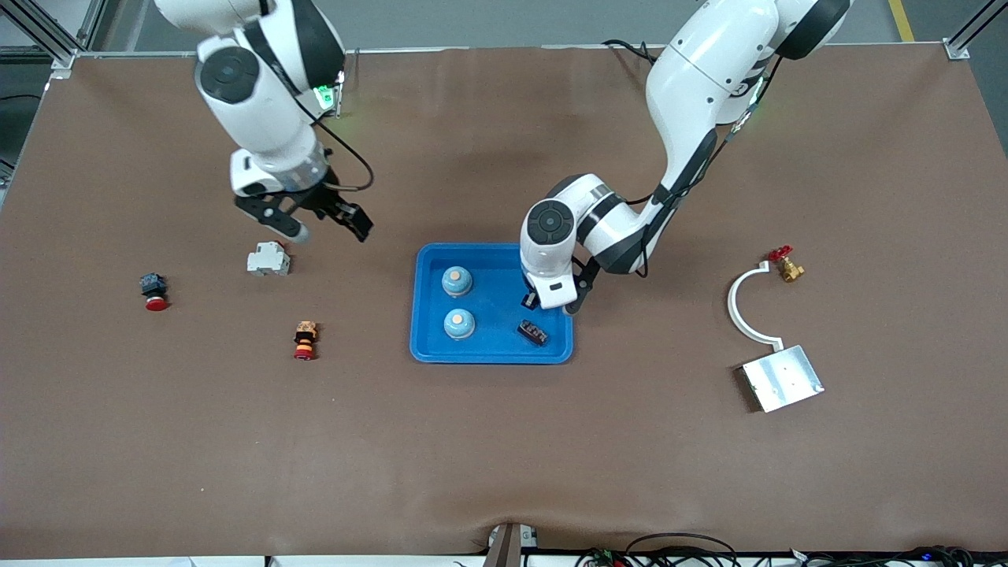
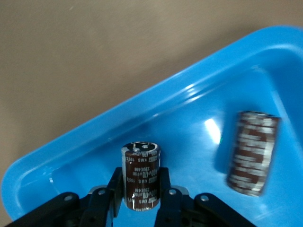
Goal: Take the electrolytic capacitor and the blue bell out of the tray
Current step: 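Lift the capacitor with the left gripper while the right gripper reaches the bells, then set the capacitor by the white bracket while the right gripper grasps a bell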
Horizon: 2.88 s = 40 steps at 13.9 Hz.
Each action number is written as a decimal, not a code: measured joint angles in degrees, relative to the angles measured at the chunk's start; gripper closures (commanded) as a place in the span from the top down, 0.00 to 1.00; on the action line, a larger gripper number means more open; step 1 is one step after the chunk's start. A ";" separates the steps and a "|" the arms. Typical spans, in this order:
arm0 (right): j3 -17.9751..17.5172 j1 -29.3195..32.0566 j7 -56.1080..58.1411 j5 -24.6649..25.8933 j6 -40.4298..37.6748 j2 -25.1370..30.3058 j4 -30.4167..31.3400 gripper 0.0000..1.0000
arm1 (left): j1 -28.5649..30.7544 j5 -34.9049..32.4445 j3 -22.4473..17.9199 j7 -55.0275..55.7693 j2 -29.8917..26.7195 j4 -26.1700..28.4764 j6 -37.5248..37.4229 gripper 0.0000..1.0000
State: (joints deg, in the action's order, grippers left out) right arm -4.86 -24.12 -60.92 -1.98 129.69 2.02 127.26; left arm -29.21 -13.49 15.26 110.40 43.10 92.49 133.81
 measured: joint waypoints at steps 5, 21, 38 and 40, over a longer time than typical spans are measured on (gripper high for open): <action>0.11 -4.45 -7.48 0.00 4.47 -10.28 -3.51 1.00 | 0.55 -4.70 -0.20 -0.43 -5.29 -2.58 -7.60 0.00; 0.37 -11.02 -22.42 6.80 10.61 -35.84 -19.98 1.00 | 25.43 -4.37 1.59 -32.14 -18.14 11.40 -17.96 0.00; 0.40 -12.65 -25.66 6.82 11.08 -38.91 -23.19 0.74 | 30.71 -4.37 1.93 -35.10 -10.20 15.29 -5.63 1.00; 0.40 -12.73 -25.66 6.86 10.92 -38.96 -23.19 0.49 | 30.57 -4.37 2.58 -35.05 -10.39 14.77 -5.65 1.00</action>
State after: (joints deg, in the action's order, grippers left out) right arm -4.46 -36.85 -86.58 4.88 140.60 -36.94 104.07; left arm 1.36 -17.86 17.84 75.34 32.70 107.26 128.16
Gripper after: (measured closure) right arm 0.048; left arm 0.137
